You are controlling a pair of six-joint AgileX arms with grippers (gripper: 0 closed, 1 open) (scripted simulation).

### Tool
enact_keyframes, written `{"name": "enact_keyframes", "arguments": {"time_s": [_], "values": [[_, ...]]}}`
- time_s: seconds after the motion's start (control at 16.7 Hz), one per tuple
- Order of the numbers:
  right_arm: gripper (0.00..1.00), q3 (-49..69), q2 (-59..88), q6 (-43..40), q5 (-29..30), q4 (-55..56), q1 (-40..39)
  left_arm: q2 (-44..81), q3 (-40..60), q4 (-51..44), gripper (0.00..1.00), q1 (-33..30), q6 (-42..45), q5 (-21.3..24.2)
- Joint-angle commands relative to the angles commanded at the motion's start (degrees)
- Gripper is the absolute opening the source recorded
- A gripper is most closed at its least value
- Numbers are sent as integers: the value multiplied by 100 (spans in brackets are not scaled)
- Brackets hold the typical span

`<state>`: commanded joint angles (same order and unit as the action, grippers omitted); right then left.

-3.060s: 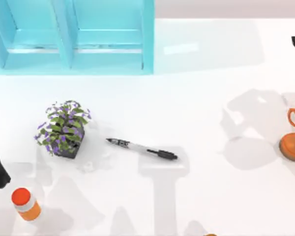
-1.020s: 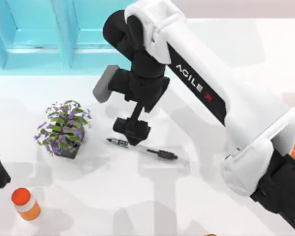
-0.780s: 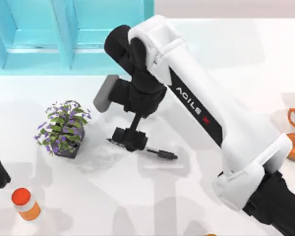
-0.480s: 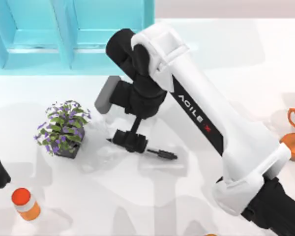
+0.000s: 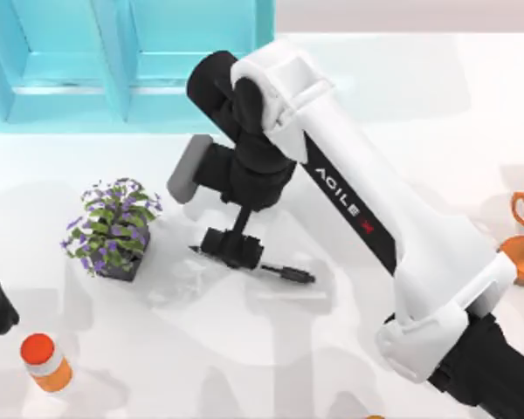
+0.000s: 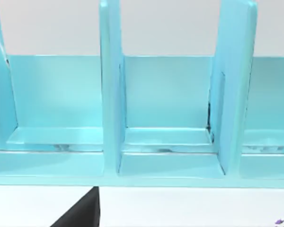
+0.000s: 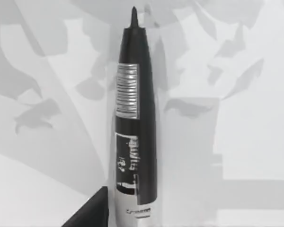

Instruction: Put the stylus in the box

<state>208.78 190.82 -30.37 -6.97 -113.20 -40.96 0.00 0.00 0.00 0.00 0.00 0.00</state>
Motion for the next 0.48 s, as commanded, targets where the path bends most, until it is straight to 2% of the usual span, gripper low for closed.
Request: {"name": "enact_keyframes", "arguments": {"time_s": [0.48], "values": [[17, 0, 0, 0, 0, 0, 0, 0, 0, 0, 100, 0, 0, 0]]}}
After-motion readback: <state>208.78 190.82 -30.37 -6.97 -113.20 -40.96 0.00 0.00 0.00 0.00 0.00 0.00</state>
